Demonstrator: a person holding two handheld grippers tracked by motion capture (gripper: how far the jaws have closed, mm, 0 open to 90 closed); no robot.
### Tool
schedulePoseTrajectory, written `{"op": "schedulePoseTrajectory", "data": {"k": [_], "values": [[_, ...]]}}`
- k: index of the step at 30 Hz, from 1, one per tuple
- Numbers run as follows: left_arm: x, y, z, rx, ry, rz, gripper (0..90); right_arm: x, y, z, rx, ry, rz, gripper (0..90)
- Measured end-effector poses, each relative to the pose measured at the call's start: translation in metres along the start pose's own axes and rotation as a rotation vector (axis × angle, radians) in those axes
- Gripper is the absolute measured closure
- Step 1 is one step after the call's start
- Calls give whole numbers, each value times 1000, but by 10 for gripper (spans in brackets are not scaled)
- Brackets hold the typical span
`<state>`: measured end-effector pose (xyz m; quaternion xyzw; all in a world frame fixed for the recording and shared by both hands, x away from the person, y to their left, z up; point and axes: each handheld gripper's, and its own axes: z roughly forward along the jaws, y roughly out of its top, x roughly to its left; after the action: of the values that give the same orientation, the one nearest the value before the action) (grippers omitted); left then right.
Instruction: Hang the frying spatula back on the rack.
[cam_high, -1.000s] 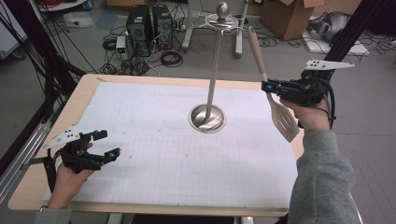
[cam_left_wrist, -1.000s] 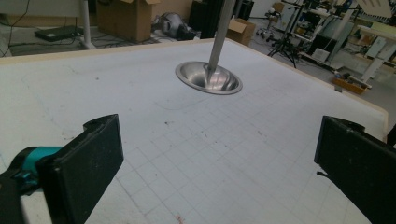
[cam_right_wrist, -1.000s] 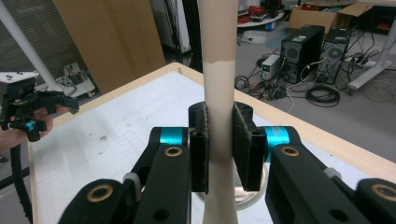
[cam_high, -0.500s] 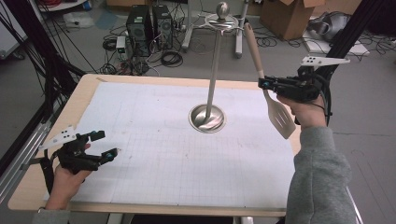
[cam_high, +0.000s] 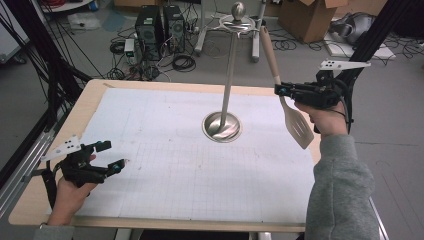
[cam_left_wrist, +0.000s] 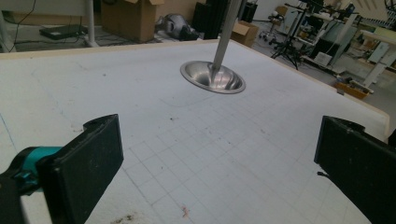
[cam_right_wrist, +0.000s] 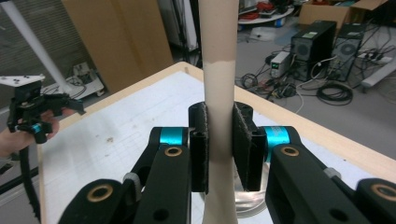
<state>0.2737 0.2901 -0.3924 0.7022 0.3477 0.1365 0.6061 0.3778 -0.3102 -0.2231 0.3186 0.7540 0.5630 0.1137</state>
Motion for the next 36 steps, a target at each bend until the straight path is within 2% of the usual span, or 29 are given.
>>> {"op": "schedulePoseTrajectory", "data": {"k": [14,36], "values": [[2,-2,-1,3,7,-7,17,2,1,12,22,4,-4,783],[1,-3,-9,3,26,-7,17,3,-1,41,62,2,-11,783]]}}
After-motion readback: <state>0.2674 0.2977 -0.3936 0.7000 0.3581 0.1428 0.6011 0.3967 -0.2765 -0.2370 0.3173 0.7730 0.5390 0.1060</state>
